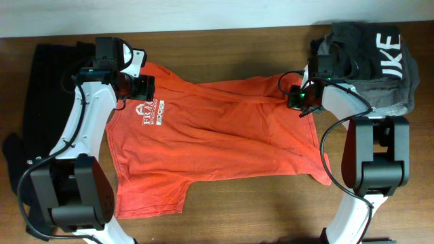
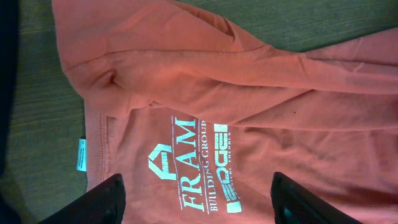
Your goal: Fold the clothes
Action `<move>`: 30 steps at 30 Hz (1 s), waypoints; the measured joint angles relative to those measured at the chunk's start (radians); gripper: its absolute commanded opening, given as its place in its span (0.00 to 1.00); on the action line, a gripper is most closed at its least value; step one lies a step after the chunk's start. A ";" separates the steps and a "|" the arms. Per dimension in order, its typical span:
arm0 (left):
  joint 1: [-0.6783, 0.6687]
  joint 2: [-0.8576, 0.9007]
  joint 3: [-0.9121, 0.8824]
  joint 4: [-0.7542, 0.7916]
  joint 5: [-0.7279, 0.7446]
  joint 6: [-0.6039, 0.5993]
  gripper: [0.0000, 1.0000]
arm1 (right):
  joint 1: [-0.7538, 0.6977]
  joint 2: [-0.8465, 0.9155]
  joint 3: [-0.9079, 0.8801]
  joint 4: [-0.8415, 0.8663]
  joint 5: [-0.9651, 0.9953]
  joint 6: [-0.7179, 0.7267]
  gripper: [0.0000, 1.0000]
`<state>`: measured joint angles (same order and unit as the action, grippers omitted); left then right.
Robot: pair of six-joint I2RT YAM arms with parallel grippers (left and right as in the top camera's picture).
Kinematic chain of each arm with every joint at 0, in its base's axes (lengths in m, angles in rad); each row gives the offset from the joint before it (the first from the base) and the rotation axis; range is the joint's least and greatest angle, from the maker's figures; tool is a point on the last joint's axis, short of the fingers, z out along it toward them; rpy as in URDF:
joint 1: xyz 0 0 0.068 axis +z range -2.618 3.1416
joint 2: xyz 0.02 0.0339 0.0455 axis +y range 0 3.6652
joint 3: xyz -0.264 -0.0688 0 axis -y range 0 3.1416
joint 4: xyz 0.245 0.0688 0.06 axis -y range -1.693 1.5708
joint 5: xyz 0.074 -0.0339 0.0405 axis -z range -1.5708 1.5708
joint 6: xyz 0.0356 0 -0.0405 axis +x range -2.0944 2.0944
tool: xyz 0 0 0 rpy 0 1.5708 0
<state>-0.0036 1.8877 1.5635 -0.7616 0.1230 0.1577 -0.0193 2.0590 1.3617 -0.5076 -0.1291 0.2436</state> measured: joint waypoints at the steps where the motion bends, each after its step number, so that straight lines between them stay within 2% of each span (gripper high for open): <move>1: 0.000 0.000 0.000 0.000 0.000 0.000 0.74 | 0.000 0.004 0.000 0.000 0.000 0.003 0.12; 4: 0.000 0.000 0.000 -0.002 0.000 0.000 0.75 | 0.000 0.009 0.001 0.001 0.000 0.004 0.11; 7: 0.000 0.000 0.000 -0.002 0.000 0.000 0.74 | 0.000 0.009 0.002 0.000 0.000 0.005 0.04; 16: 0.000 0.000 0.000 -0.002 0.000 0.000 0.75 | 0.000 0.009 0.002 0.000 0.000 0.015 0.04; 22: 0.000 0.000 0.000 -0.007 0.000 0.000 0.75 | 0.000 -0.008 0.005 -0.066 0.000 0.018 0.04; 30: 0.011 0.000 0.000 -0.020 0.000 0.000 0.75 | 0.000 -0.189 0.005 -0.208 0.000 0.019 0.04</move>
<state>0.0071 1.8881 1.5635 -0.7815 0.1234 0.1577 -0.0196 1.8702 1.3670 -0.7155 -0.1287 0.2626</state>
